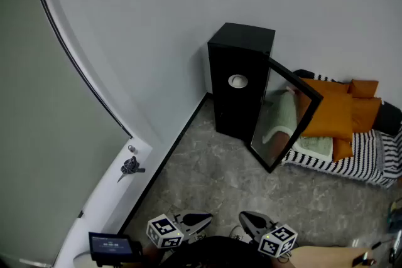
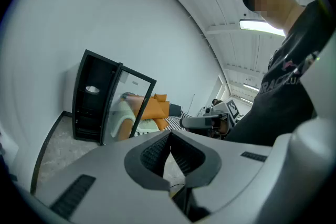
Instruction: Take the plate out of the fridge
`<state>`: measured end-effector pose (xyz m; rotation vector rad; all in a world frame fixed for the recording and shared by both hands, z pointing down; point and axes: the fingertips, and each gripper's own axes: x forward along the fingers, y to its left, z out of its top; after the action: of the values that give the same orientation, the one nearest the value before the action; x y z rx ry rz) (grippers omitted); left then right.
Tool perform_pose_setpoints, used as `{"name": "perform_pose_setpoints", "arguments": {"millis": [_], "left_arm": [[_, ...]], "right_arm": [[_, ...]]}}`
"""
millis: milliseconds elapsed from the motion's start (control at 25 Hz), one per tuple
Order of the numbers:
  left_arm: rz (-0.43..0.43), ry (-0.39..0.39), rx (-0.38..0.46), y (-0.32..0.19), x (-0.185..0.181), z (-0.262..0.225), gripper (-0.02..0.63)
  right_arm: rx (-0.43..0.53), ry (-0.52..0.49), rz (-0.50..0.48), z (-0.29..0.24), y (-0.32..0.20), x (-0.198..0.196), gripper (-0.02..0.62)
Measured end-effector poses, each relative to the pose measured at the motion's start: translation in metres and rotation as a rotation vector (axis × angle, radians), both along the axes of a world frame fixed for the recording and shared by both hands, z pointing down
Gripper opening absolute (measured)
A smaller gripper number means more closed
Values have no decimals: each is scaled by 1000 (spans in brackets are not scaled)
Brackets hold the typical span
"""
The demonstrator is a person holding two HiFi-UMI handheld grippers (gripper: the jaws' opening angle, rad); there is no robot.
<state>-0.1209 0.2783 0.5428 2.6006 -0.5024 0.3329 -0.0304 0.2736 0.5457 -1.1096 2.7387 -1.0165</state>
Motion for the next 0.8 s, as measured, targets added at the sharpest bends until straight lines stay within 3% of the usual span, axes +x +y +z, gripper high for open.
{"name": "perform_pose_setpoints", "arguments": {"millis": [480, 800], "left_arm": [[-4, -1, -2, 1, 2, -3, 5], [-5, -11, -3, 0, 9, -9, 5]], "right_arm": [[12, -1, 6, -5, 0, 4, 8], [10, -72, -7, -10, -1, 9, 8]]}}
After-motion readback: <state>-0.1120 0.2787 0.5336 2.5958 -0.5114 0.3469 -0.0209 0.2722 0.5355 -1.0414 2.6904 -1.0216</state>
